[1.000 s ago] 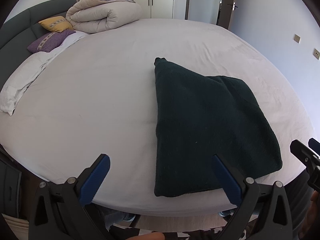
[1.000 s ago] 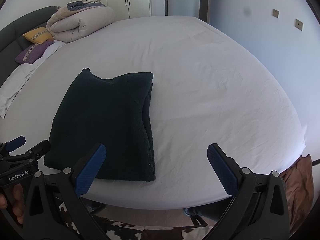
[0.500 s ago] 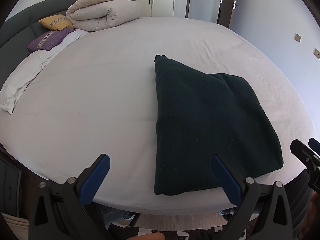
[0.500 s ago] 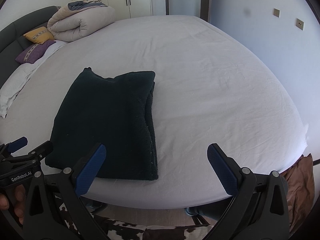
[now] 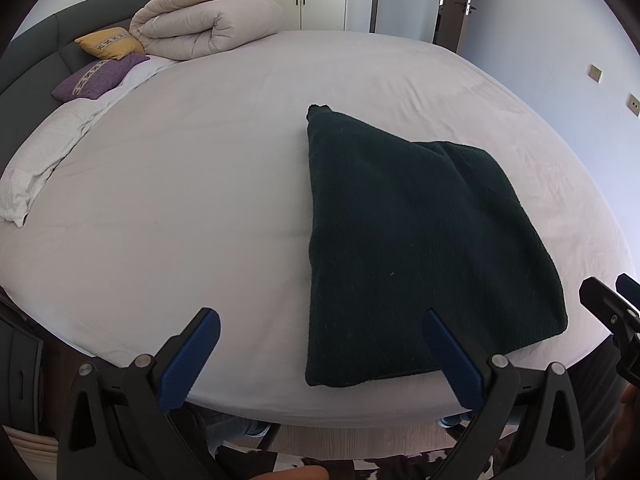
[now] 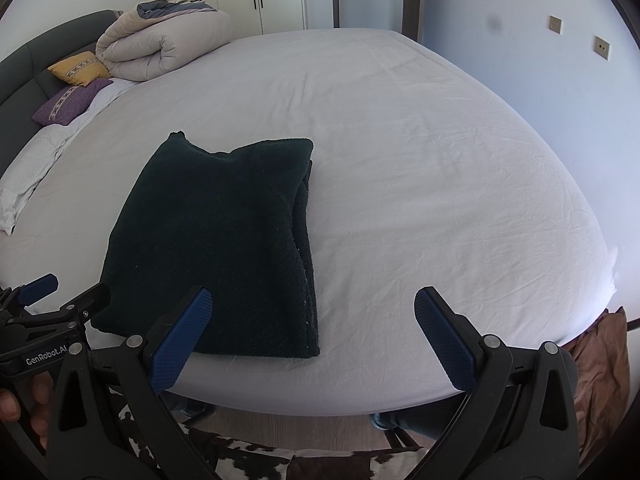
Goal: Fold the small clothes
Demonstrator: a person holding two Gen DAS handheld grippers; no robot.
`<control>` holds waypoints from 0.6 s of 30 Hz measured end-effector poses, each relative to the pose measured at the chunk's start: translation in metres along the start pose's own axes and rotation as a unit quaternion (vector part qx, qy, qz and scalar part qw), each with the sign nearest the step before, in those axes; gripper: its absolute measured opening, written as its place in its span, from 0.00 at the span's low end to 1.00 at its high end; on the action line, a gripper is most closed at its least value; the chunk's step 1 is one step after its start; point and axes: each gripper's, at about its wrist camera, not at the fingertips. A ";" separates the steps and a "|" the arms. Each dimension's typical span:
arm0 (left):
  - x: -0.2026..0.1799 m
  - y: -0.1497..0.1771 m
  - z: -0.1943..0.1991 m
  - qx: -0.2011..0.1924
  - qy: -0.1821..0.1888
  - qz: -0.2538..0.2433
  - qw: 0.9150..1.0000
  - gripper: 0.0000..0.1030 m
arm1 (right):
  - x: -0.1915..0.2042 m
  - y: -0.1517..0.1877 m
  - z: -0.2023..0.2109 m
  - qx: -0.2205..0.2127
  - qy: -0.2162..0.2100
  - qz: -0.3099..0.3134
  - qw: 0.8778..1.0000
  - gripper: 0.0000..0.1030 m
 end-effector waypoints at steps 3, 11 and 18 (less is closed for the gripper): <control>0.000 0.000 -0.001 0.000 0.000 0.000 1.000 1.00 | 0.002 0.000 -0.001 0.001 -0.001 0.001 1.000 1.00; 0.000 0.001 -0.003 0.003 0.000 0.000 1.000 1.00 | 0.003 0.000 -0.004 0.003 -0.001 0.000 1.000 1.00; 0.001 0.003 -0.003 0.004 0.001 -0.001 1.000 1.00 | 0.003 0.000 -0.006 0.005 -0.002 0.000 1.000 1.00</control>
Point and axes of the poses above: each gripper's, at about its wrist camera, not at the fingertips, and z roughly against the way its jaws point, x to its left, y to its underside, and after that the axes turned 12 degrees about -y, right-handed
